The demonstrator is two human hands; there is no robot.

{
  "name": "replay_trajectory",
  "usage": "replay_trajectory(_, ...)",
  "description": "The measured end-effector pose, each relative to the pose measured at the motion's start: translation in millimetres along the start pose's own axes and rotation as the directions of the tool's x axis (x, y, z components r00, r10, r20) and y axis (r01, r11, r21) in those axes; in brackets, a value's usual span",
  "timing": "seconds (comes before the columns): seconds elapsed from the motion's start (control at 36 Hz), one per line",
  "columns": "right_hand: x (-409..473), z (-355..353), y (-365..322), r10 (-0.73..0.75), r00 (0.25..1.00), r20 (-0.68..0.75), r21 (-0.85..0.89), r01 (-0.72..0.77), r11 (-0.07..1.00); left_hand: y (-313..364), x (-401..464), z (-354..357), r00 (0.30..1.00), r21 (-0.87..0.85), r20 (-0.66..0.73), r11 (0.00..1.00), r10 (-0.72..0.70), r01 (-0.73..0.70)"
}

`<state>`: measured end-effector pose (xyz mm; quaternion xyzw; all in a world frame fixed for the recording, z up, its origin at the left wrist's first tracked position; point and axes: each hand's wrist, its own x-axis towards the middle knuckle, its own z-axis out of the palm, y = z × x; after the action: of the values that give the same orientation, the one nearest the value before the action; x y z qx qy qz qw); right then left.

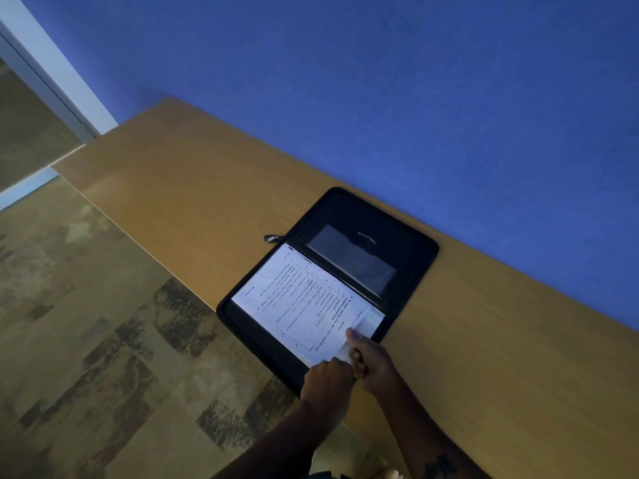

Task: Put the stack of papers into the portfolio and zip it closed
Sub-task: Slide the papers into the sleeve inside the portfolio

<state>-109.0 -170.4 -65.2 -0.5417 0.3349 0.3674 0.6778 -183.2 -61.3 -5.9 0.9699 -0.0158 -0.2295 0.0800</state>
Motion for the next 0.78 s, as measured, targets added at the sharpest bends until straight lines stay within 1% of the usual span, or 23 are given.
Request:
replay_trajectory(0.14,1.4,1.7,3.9,0.032,0.999,-0.031,-0.004,-0.033,0.999,-1.2,-1.5,3.0,1.000,-0.042,0.006,0.999,-0.026,0.026)
replay_trajectory(0.25,2.3,3.2,8.2,0.055,0.998,-0.042,-0.038,-0.056,0.998,-2.4,-0.9,10.3,0.996,-0.118,-0.046,0.991,-0.070,0.064)
replay_trajectory(0.39,-1.8,3.1,20.0,0.038,0.998,-0.046,-0.147,-0.044,0.988,-6.6,2.1,24.2,0.996,-0.115,-0.056,0.992,-0.065,0.059)
replay_trajectory(0.53,-11.5,-1.9,41.7,-0.008,0.999,-0.031,-0.097,0.005,0.995,-9.9,-3.4,21.6,1.000,-0.047,-0.018,0.999,-0.025,0.024)
replay_trajectory(0.58,-11.4,-4.8,52.5,0.025,0.999,-0.043,-0.093,-0.029,0.995,-14.5,-4.2,17.3,1.000,-0.026,-0.011,0.999,-0.018,0.018)
replay_trajectory(0.67,-19.8,-6.4,65.3,0.088,0.996,-0.024,-0.065,-0.089,0.994,-26.9,0.3,3.3,1.000,0.011,0.000,1.000,-0.018,0.018)
replay_trajectory(0.72,-25.7,-7.0,73.1,0.075,0.997,-0.026,-0.057,-0.077,0.995,-40.1,9.8,-7.9,0.999,0.020,-0.033,0.999,-0.028,0.029)
replay_trajectory(0.78,-31.6,-7.6,79.5,0.068,0.998,-0.009,-0.033,-0.068,0.997,-56.7,24.4,-20.3,0.994,-0.001,-0.096,0.999,-0.050,0.050)
